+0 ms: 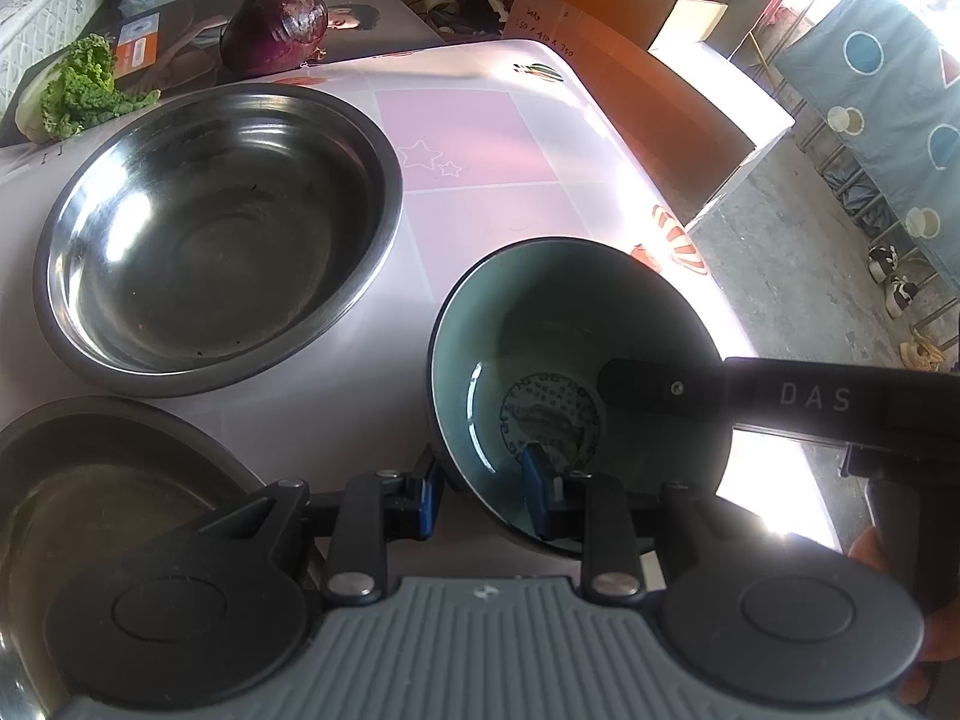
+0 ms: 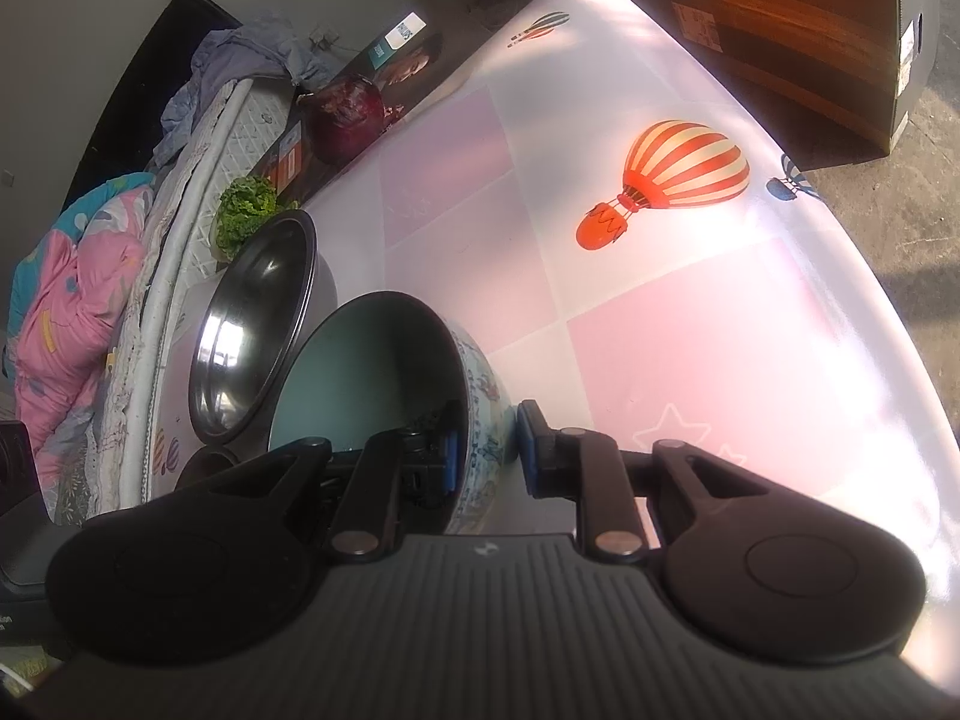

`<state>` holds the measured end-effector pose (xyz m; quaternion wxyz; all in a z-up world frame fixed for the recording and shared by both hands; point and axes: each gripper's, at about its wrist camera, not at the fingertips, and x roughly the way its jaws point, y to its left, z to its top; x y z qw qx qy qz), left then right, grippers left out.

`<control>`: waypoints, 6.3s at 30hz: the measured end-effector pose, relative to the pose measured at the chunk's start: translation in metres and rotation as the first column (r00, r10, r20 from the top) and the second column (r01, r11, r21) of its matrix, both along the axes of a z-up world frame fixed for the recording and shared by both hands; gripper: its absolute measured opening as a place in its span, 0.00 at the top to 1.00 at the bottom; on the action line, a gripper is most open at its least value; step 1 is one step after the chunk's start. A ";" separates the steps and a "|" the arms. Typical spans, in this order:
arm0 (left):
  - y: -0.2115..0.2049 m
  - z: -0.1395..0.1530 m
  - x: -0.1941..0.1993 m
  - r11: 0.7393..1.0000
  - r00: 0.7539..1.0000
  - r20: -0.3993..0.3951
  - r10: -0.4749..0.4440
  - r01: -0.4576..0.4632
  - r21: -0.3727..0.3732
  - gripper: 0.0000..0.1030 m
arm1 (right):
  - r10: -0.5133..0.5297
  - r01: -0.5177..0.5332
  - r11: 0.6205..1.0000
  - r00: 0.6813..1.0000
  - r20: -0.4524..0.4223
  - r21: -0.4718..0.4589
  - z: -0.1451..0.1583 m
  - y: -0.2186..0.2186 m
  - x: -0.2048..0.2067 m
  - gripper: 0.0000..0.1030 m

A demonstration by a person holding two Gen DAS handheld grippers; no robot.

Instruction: Organize plates and bowls

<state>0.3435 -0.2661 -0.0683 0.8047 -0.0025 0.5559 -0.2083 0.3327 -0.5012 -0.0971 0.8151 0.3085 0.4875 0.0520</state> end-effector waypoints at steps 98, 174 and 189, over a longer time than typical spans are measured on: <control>0.313 0.111 -0.226 0.944 0.867 0.448 0.219 -0.304 0.128 0.12 | 0.154 -0.037 0.963 0.889 0.431 -0.266 0.109 0.179 -0.241 0.41; 0.333 0.014 -0.324 0.979 0.953 0.239 0.188 -0.202 0.036 0.64 | 0.365 -0.330 0.922 0.915 0.172 -0.201 0.025 0.315 -0.291 0.82; 0.335 0.023 -0.319 0.964 0.920 0.317 0.230 -0.259 0.051 0.30 | 0.306 -0.234 0.931 0.918 0.251 -0.281 0.041 0.304 -0.299 0.27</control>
